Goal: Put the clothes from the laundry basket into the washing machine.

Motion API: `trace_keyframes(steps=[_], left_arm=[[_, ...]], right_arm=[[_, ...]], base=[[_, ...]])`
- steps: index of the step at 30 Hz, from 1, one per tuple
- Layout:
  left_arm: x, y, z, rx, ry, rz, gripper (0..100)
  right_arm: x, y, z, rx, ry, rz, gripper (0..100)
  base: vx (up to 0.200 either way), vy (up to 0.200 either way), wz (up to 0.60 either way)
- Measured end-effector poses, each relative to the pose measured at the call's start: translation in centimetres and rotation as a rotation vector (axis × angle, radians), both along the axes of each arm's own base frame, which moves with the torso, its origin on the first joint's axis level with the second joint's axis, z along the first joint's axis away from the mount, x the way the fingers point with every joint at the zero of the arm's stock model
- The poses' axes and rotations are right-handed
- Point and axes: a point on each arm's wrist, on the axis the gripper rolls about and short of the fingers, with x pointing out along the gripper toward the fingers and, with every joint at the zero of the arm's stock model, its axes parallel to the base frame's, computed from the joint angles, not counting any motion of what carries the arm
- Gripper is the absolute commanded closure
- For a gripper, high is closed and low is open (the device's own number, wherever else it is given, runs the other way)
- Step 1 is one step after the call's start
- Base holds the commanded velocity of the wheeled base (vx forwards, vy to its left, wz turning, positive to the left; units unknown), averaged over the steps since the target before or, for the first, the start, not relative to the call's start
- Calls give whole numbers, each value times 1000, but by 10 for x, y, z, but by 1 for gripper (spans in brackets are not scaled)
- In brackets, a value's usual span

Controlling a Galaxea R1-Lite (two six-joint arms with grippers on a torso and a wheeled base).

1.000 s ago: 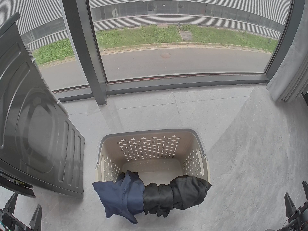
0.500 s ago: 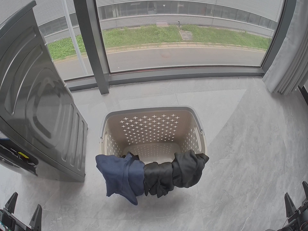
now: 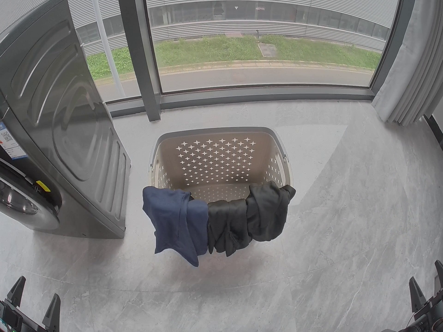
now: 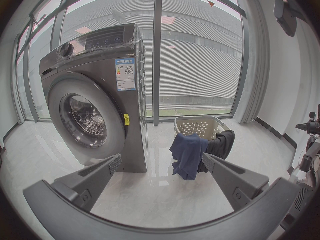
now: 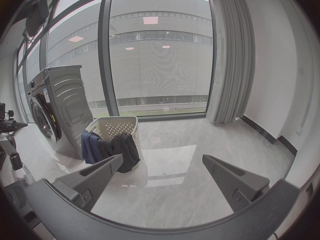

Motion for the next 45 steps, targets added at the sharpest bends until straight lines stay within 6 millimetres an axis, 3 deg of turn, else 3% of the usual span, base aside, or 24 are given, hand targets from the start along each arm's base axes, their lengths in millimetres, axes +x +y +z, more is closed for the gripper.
trace_keyframes(steps=[4, 45], left_arm=[[0, 0, 0, -1, 0, 0, 0], [0, 0, 0, -3, 0, 0, 0]], right_arm=[[0, 0, 0, 0, 0, 1, 0], [0, 0, 0, -1, 0, 2, 0]], base=[[0, 0, 0], [0, 190, 0]])
